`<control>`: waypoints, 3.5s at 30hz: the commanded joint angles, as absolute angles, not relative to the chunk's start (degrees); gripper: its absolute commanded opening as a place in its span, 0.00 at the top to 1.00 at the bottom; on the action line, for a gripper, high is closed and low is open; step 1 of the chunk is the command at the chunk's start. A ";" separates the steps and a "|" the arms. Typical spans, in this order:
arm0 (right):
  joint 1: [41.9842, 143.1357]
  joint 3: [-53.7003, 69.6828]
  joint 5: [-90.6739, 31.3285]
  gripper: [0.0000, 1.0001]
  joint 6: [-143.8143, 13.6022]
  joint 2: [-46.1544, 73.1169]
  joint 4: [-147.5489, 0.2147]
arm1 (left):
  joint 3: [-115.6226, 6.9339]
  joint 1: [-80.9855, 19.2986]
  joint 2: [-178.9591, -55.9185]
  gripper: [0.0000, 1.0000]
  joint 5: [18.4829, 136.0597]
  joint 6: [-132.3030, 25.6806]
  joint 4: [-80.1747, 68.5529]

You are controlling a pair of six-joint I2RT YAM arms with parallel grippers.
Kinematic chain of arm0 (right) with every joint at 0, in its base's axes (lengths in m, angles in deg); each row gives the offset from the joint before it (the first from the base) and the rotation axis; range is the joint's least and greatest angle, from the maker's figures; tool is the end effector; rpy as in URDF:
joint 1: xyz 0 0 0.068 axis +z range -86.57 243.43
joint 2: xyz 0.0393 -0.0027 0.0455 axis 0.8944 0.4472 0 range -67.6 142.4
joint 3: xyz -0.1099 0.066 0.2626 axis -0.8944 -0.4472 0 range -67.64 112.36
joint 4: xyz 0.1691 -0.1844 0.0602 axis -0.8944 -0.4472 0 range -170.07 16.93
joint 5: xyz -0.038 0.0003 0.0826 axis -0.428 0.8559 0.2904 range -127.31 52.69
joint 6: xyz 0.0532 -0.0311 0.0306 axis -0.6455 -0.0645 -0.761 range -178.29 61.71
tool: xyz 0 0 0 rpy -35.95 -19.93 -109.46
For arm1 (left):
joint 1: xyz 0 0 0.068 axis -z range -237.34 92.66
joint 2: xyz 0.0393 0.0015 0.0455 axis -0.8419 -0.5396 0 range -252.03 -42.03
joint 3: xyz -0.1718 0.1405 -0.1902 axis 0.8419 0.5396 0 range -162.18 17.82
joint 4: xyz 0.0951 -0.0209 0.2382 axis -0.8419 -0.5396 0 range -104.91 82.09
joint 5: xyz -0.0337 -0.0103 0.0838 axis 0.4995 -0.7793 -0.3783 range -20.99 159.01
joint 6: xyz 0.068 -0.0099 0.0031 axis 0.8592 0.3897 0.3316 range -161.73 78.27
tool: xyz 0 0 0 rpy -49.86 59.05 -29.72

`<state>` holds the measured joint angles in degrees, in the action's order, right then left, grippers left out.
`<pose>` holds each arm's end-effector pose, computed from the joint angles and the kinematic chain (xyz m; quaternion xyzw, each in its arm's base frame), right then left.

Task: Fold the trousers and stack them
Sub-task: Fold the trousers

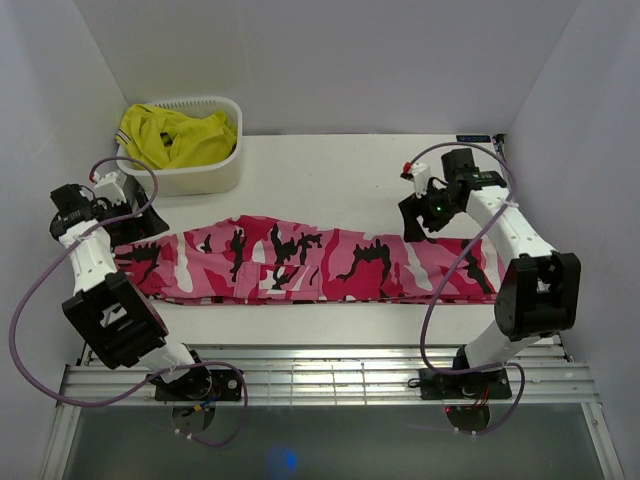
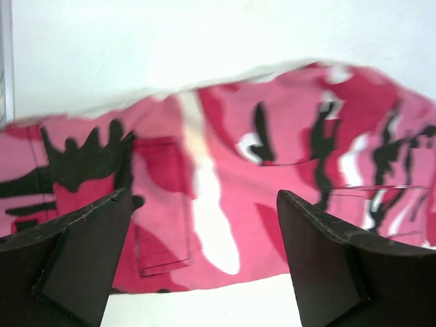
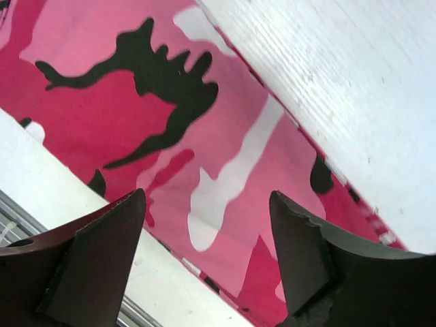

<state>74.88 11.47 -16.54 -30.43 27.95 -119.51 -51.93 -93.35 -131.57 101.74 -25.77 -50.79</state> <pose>0.3418 0.0894 0.2735 -0.3614 0.8863 0.1405 0.2534 0.2764 0.1636 0.2653 -0.0967 0.9297 -0.1467 0.3238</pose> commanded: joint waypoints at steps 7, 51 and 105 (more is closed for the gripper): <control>54.83 -6.99 -19.99 0.31 -23.14 24.24 -121.15 | -46.52 -90.92 -126.23 0.02 109.11 -32.94 -46.32; 23.72 4.86 -11.47 0.92 -23.40 34.98 -127.29 | -43.44 -89.16 -125.70 0.02 97.31 -27.50 -48.43; 89.70 -7.00 -1.97 0.92 -79.37 17.91 -78.70 | -40.97 -89.16 -133.26 0.02 93.18 -24.24 -54.23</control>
<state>87.36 -6.56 2.50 -74.45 17.19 -86.57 -39.45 -89.24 -134.50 94.44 -24.61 -52.36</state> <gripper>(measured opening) 0.126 0.975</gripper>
